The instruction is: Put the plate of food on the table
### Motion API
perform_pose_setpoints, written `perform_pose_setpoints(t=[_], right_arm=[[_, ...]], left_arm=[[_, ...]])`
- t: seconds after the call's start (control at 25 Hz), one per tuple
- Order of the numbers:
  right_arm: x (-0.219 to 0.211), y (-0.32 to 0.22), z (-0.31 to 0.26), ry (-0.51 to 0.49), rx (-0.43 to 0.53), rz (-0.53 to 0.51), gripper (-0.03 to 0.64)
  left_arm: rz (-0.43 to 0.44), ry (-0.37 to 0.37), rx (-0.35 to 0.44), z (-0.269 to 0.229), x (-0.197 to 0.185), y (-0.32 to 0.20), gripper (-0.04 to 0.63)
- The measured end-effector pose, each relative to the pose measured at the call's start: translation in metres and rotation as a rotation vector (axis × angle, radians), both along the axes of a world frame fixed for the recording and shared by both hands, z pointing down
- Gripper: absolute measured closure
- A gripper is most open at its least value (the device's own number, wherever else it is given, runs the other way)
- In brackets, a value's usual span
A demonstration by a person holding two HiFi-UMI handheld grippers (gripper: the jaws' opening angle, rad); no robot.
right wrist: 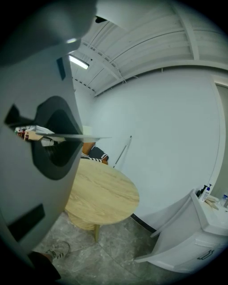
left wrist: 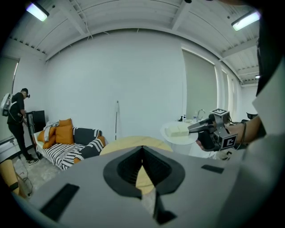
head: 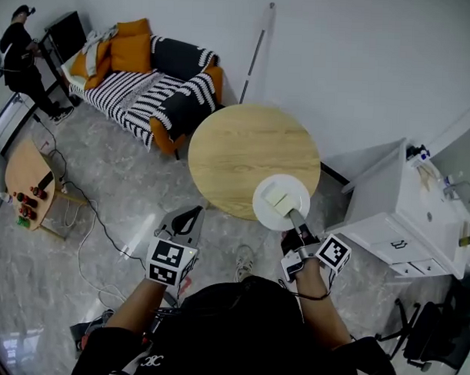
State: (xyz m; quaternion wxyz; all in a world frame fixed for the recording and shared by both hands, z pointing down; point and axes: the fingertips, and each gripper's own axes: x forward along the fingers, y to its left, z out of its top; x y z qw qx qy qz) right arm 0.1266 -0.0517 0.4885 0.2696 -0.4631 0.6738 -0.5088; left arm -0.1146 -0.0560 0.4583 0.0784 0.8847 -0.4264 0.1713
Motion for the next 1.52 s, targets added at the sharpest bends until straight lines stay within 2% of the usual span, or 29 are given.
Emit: perform_pose_setpoints(t=[0.28,0.64,0.76,1.0,1.2,1.36,1.52], right_arm=[[0.009,-0.045,-0.004,-0.013,0.031,-0.085,0.591],[0.037,-0.098,0.012,-0.047,0.000,-0.116,0.591],[0.043,-0.118,0.020,-0.023,-0.002,-0.148,0.591],[0.053,-0.145,0.060,-0.010,-0.115,-0.179,0.591],[0.047,-0.161,0.075,-0.017,-0.131,-0.195,0.591],[0.036,-0.171,0.087,-0.047,-0.099,-0.230,0.591],[0.029,-0.181,0.096,-0.072,-0.078,-0.237,0.591]], left_arm=[[0.012,-0.029,-0.011,0.003,0.034,-0.049,0.591],[-0.058,-0.044,-0.042,0.007,0.054,-0.103,0.591],[-0.071,-0.045,-0.058,0.010,0.059,-0.116,0.591],[-0.084,-0.067,-0.074,0.018,0.072,-0.137,0.591],[-0.077,-0.065,-0.080,0.017,0.074,-0.153,0.591],[-0.073,-0.018,-0.107,0.017,0.071,-0.170,0.591],[-0.038,-0.026,-0.112,0.019,0.070,-0.185,0.591]])
